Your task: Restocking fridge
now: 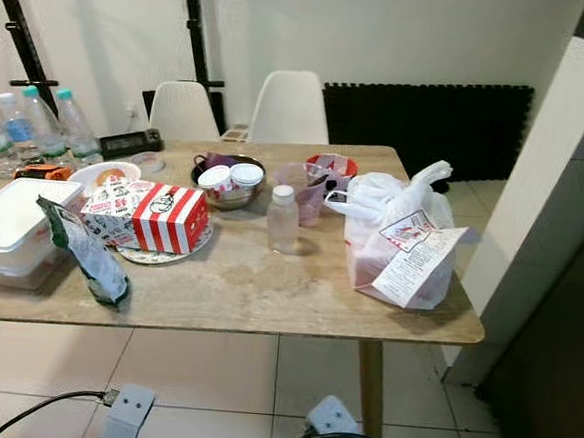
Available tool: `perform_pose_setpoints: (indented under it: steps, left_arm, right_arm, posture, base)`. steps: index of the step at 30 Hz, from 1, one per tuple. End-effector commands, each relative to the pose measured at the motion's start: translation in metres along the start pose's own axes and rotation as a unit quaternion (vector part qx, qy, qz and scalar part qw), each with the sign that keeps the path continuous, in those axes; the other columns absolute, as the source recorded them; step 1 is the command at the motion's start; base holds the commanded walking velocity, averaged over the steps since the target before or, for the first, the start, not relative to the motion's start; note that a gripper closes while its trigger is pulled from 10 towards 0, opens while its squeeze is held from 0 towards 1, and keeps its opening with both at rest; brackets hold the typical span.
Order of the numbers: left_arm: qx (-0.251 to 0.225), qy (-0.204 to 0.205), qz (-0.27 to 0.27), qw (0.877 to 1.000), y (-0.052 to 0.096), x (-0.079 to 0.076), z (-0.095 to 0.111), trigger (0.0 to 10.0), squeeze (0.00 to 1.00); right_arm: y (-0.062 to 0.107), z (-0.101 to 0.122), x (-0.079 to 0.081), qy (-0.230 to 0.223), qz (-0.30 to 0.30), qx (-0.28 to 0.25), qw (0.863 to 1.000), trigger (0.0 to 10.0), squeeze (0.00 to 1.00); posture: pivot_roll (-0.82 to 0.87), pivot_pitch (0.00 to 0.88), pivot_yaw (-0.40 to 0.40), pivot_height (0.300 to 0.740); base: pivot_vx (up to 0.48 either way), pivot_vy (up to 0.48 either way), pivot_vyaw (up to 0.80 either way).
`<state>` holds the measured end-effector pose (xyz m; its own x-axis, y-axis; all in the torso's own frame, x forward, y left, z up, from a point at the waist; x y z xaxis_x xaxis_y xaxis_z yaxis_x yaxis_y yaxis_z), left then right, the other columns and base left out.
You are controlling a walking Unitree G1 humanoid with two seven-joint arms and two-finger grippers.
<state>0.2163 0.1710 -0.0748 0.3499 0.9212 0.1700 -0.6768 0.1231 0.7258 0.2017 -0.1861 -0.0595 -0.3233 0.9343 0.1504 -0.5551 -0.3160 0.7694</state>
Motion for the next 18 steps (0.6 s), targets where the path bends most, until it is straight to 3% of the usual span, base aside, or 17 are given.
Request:
perform_pose_setpoints:
  steps: [1,2,3,7,14,18]
  left_arm:
    - [0.013,0.005,0.013,1.0,0.002,0.008,-0.006,10.0,0.0]
    - [0.013,0.005,0.013,1.0,0.002,0.008,-0.006,10.0,0.0]
    - [0.013,0.004,0.014,1.0,0.002,0.008,-0.006,10.0,0.0]
    - [0.01,0.011,0.019,1.0,0.002,0.004,-0.005,10.0,0.0]
    - [0.008,0.012,0.025,1.0,0.003,-0.004,-0.01,10.0,0.0]
    - [0.009,0.013,0.025,1.0,0.003,-0.007,-0.011,10.0,0.0]
  right_arm:
    - [0.0,-0.009,-0.005,-0.06,-0.047,-0.016,0.997,0.0,0.0]
    - [0.0,-0.009,-0.005,-0.06,-0.047,-0.016,0.997,0.0,0.0]
    - [-0.001,-0.016,-0.01,-0.092,-0.08,-0.017,0.992,10.0,0.0]
    - [-0.002,-0.025,-0.017,-0.138,-0.13,-0.019,0.982,10.0,0.0]
    - [-0.004,-0.024,-0.019,-0.111,-0.138,-0.018,0.984,10.0,0.0]
    - [-0.004,-0.022,-0.022,-0.124,-0.151,-0.028,0.98,10.0,0.0]
  posture:
    - [-0.07,0.03,0.056,0.726]
    - [-0.07,0.03,0.056,0.726]
    - [-0.07,0.029,0.049,0.726]
    - [-0.06,0.032,0.001,0.726]
    - [-0.05,0.032,-0.053,0.726]
    - [-0.05,0.032,-0.057,0.726]
  base:
    - [0.0,0.0,0.0]
    - [0.0,0.0,0.0]
    - [0.0,0.0,0.0]
    - [0.0,0.0,0.0]
    - [0.0,0.0,0.0]
    - [0.0,0.0,0.0]
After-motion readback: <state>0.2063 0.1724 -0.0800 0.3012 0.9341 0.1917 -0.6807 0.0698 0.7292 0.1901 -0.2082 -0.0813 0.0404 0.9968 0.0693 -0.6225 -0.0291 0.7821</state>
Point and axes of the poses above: a point about 5 cm out from each wrist's last joint towards the gripper, its own y axis pointing back from the gripper into the wrist, its own z axis along the axis of the wrist's last joint, x = y × z, the point moved 1 cm from there along -y, pointing out of the wrist towards the gripper, and after that the axes turned 12 degrees about -y, right-handed, at the moved point
